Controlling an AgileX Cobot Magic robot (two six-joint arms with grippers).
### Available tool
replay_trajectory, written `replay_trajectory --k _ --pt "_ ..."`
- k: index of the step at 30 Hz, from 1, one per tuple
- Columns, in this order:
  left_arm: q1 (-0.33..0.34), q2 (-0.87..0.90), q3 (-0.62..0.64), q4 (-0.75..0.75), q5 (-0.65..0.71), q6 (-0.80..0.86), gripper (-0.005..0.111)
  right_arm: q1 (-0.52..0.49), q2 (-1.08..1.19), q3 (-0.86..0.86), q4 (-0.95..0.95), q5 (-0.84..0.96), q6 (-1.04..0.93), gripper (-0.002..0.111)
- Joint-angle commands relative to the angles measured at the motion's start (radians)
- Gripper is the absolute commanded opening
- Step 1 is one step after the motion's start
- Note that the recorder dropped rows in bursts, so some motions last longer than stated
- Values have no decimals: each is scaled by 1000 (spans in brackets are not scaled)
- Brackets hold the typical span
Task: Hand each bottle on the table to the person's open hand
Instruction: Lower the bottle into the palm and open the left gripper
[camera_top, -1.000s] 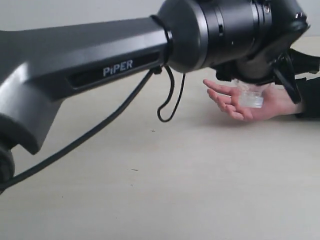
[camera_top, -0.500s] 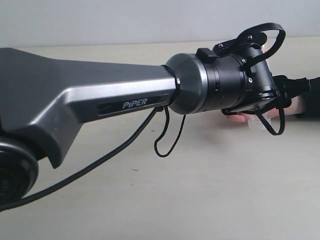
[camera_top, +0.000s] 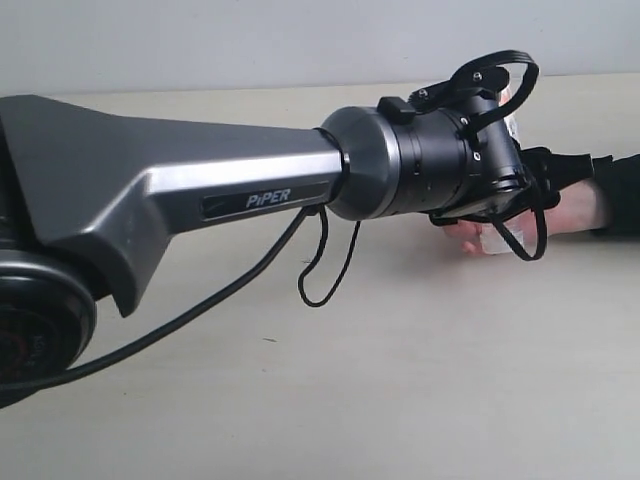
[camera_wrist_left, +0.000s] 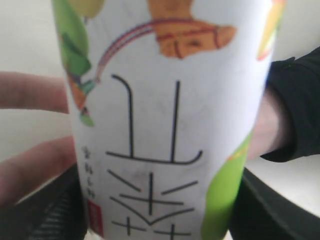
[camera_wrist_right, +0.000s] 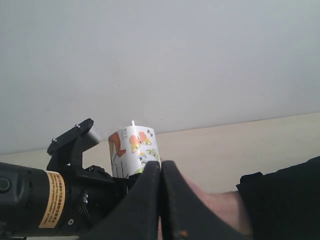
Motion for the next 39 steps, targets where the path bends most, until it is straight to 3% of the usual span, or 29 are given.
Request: replay_trajectory --k 1,4,13,16,39 --pt "3 13 0 -20 -21 -7 1 -4 -3 4 3 -9 1 0" --pt "3 17 0 -25 -25 -7 13 -4 -3 4 3 -9 1 0" --pt "9 18 0 -25 -25 -7 67 -4 -3 4 3 -9 1 0" --pt "9 18 0 -25 -25 -7 78 -4 -3 4 3 -9 1 0" --pt "9 -127 0 -25 62 55 82 -4 -3 4 3 -27 -2 0"
